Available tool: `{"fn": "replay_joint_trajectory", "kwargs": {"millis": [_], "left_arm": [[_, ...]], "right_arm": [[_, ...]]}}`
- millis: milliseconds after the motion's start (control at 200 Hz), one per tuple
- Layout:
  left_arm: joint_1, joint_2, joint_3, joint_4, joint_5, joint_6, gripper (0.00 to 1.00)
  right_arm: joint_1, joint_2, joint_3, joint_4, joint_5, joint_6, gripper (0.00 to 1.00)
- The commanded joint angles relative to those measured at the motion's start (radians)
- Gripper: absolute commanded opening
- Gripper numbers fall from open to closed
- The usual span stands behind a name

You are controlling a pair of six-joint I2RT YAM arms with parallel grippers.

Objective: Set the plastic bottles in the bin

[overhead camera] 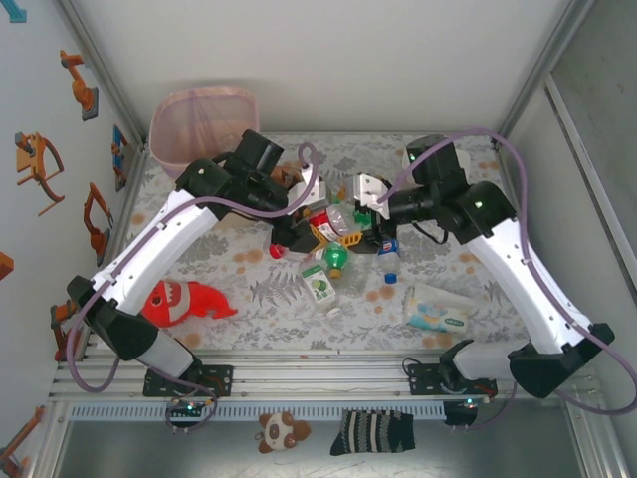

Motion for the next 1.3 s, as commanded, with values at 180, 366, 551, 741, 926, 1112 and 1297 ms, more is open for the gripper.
{"fn": "replay_joint_trajectory", "kwargs": {"millis": [180,366,551,741,926,1112,1297], "left_arm": [[0.109,-0.098,-0.088,0.274,-0.124,-0.193,0.51],[0.194,-0.133,-0.141,0.497,-0.322,-0.358,0.51],[0.305,-0.101,-0.09,0.643,-0.386,-0.557,0.51],[0.395,-0.017,0.008,0.722,-0.421,-0.718,0.51],[0.461,0.05,0.056,0.843,-0.458,-0.838,0.5],[0.496,0.14,0.114,0.868,-0.56,-0.857,0.51],[0.515,0.26,0.218,0.801,-0.609,-0.863,0.51]], "right_arm": [[0.007,-0.137,-0.091,0.065,0.129,0.092,0.81],[0.008,-0.188,-0.138,0.104,0.167,0.134,0.81],[0.007,-0.199,-0.147,0.113,0.172,0.151,0.81],[0.008,-0.199,-0.147,0.117,0.173,0.16,0.8],[0.008,-0.201,-0.148,0.117,0.176,0.166,0.8],[0.008,-0.207,-0.154,0.117,0.174,0.175,0.8],[0.007,-0.219,-0.171,0.129,0.169,0.195,0.79]]}}
